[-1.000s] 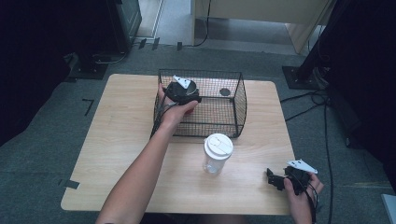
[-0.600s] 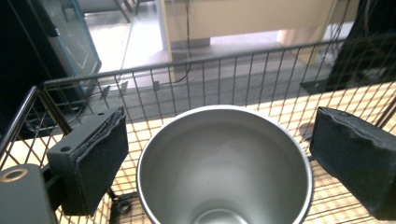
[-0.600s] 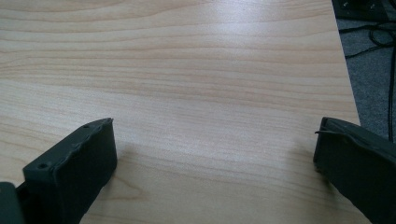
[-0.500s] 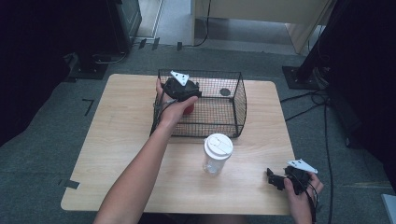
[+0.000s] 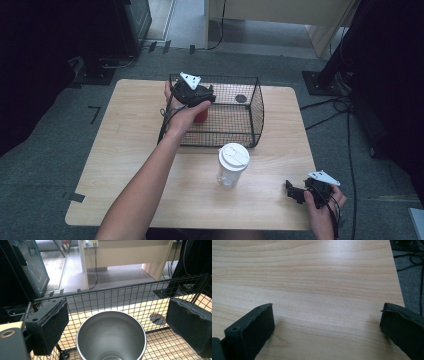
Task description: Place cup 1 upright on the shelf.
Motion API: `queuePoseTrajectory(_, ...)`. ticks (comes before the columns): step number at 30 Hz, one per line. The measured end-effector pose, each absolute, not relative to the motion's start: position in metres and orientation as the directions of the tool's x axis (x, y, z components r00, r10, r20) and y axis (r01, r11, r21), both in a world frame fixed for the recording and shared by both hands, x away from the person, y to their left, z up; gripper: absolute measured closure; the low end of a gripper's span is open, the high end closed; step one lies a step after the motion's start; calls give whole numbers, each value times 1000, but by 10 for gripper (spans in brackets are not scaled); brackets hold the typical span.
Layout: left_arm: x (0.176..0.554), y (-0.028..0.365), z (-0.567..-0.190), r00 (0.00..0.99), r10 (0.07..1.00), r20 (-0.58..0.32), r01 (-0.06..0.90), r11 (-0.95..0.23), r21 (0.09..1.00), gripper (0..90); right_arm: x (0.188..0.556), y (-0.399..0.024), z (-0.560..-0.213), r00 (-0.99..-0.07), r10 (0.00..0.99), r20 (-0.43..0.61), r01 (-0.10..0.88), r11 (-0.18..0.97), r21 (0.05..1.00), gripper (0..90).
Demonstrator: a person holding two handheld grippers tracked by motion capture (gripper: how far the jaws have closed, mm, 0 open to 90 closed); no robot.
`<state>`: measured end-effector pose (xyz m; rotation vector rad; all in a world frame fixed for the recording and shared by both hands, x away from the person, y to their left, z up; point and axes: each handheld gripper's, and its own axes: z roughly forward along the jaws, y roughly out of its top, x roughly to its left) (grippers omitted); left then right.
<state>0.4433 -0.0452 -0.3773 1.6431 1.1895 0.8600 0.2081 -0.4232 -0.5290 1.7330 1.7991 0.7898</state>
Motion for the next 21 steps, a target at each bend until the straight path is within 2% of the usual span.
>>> queuePoseTrajectory(21,391,-7,-365,306,949,78,296,-173,940,53,209,-423,-529,-48,998,30,698,12,716,0)
